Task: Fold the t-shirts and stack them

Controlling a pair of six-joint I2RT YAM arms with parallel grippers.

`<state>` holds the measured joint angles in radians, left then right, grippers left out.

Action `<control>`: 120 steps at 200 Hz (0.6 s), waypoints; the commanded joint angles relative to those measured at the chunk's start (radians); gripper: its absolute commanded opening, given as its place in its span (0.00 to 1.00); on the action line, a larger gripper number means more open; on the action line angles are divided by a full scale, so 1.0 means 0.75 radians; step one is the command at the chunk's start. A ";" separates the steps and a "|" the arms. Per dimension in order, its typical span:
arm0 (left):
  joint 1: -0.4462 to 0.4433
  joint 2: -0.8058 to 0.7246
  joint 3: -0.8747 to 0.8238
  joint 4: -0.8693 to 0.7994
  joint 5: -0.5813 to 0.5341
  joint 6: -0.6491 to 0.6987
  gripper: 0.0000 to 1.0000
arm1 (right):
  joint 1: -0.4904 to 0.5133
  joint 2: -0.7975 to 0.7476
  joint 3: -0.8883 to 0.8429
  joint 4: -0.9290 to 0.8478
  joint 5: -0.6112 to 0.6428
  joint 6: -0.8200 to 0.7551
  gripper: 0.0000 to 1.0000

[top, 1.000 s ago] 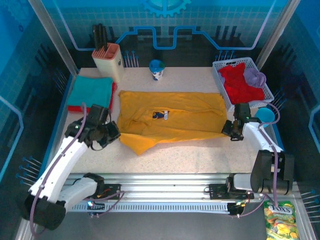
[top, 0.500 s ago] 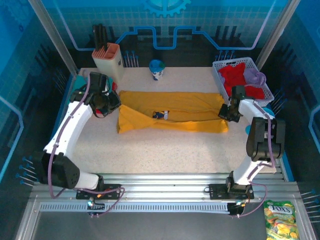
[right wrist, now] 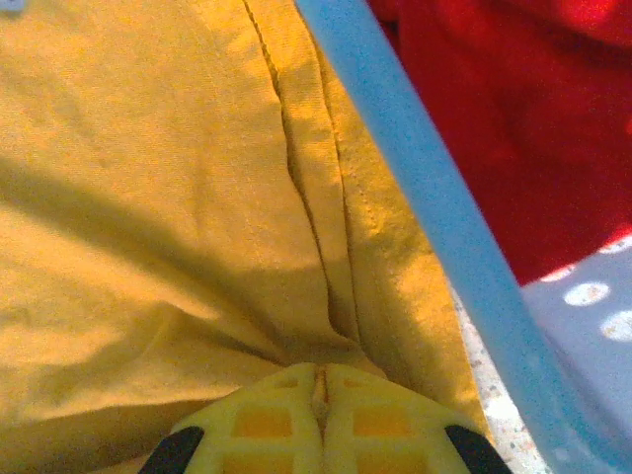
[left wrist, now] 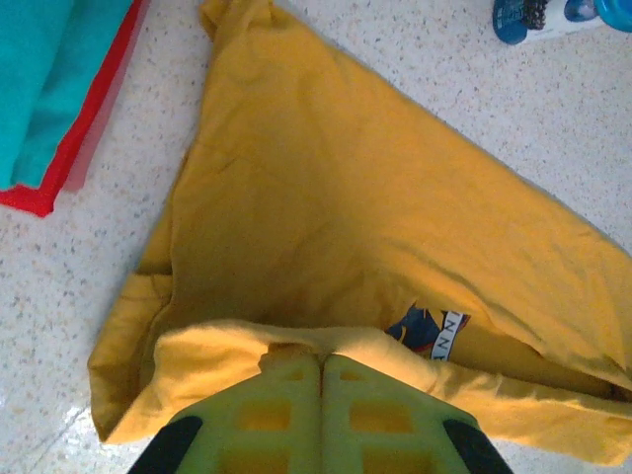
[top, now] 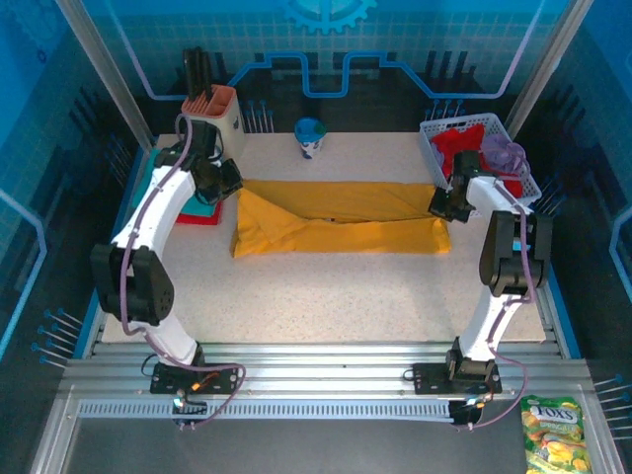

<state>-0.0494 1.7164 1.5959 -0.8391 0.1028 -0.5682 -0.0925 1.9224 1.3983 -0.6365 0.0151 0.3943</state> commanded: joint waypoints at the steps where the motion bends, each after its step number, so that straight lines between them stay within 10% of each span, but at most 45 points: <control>1: 0.025 0.062 0.107 -0.001 0.006 0.049 0.00 | 0.015 0.054 0.053 -0.043 0.015 -0.019 0.00; 120: 0.031 0.549 0.472 -0.039 -0.036 0.071 0.00 | 0.046 0.157 0.183 -0.025 0.071 -0.021 0.14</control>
<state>-0.0380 2.0686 1.8893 -0.8440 0.1001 -0.5392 -0.0727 2.0148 1.5055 -0.6502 0.0448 0.3874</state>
